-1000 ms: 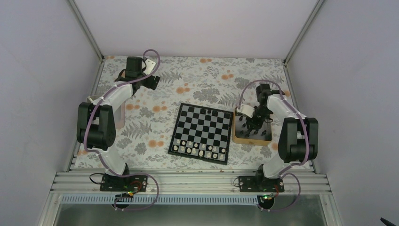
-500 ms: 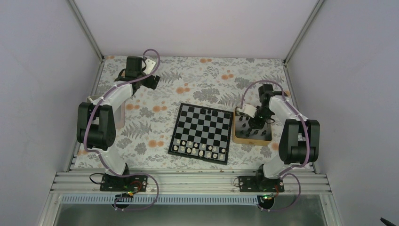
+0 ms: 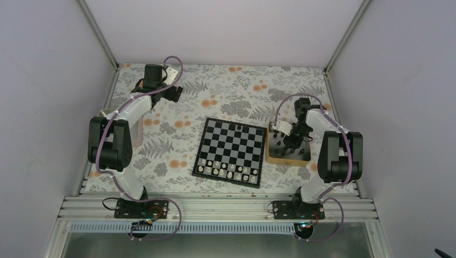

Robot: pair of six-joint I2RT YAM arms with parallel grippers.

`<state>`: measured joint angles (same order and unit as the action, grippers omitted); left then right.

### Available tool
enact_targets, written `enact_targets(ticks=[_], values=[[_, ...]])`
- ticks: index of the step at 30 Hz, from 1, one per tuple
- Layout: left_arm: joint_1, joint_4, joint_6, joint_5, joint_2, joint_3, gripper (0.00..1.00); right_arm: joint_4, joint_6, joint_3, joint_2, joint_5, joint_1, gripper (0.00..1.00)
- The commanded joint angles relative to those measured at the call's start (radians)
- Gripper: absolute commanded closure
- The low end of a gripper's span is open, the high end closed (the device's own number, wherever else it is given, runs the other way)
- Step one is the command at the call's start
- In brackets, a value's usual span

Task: Set up the chess pieces on the board
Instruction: Pick up the chess piece from the storage box.

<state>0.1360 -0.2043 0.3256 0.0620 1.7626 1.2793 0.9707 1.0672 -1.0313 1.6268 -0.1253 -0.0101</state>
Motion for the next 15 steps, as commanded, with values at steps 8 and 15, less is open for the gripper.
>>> enact_targets(ticks=[8, 15], values=[[0.003, -0.006, -0.002, 0.022, 0.017, 0.035, 0.00, -0.032, 0.002, 0.012, 0.031, -0.009, -0.009, 0.82], [0.002, -0.004, -0.002, 0.024, 0.015, 0.031, 0.00, 0.020, 0.010, -0.025, 0.009, -0.046, -0.010, 0.94]])
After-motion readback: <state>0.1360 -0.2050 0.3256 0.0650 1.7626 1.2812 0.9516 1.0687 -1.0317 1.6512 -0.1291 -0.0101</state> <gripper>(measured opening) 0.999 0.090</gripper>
